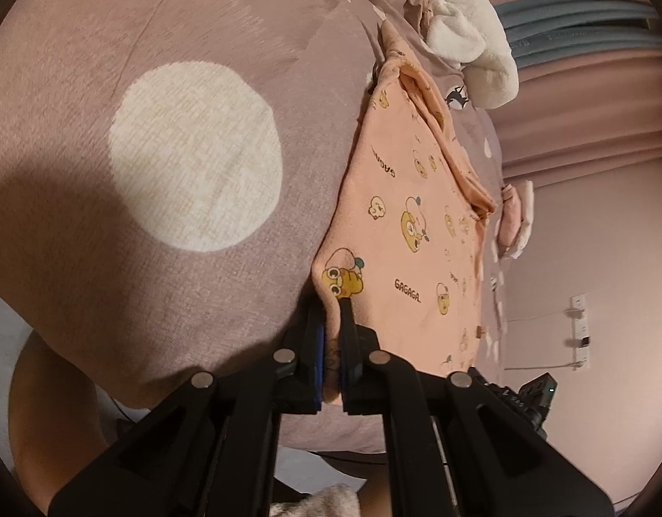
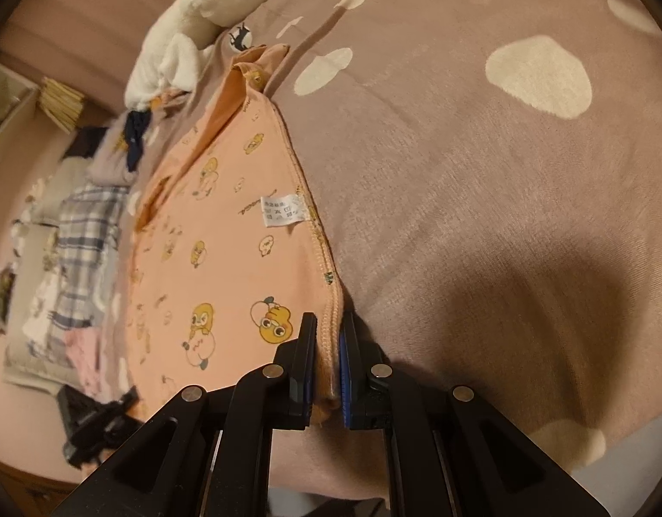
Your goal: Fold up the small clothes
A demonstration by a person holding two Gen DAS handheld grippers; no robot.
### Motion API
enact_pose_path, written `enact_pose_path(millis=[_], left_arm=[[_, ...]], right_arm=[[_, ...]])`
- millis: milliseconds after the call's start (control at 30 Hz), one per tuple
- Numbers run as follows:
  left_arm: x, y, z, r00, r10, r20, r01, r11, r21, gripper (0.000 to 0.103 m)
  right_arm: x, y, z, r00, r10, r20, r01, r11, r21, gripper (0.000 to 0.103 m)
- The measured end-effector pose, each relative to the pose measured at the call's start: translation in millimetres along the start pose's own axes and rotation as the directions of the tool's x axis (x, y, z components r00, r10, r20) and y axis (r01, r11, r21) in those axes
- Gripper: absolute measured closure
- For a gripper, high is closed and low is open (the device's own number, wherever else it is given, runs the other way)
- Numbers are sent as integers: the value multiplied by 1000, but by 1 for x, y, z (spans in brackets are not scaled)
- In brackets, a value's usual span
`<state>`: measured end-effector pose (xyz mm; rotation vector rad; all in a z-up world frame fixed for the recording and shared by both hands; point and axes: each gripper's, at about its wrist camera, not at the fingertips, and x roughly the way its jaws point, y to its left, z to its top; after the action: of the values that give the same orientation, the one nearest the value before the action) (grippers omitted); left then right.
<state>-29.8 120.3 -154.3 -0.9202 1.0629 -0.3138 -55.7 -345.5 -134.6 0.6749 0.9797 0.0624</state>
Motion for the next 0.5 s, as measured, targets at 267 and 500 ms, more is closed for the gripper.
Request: enact_pose_path(millis=[267,500], left_arm=[[-2,9,4,996,-77,-46,76,997,-23,96],[-6,-3,0,1000,-24,-12,25,999,22,97]], right_arm=[[7,22,4,988,-157,10,157,987,-36,96],[5,33,2,985,-170,40,170,985,-10,96]])
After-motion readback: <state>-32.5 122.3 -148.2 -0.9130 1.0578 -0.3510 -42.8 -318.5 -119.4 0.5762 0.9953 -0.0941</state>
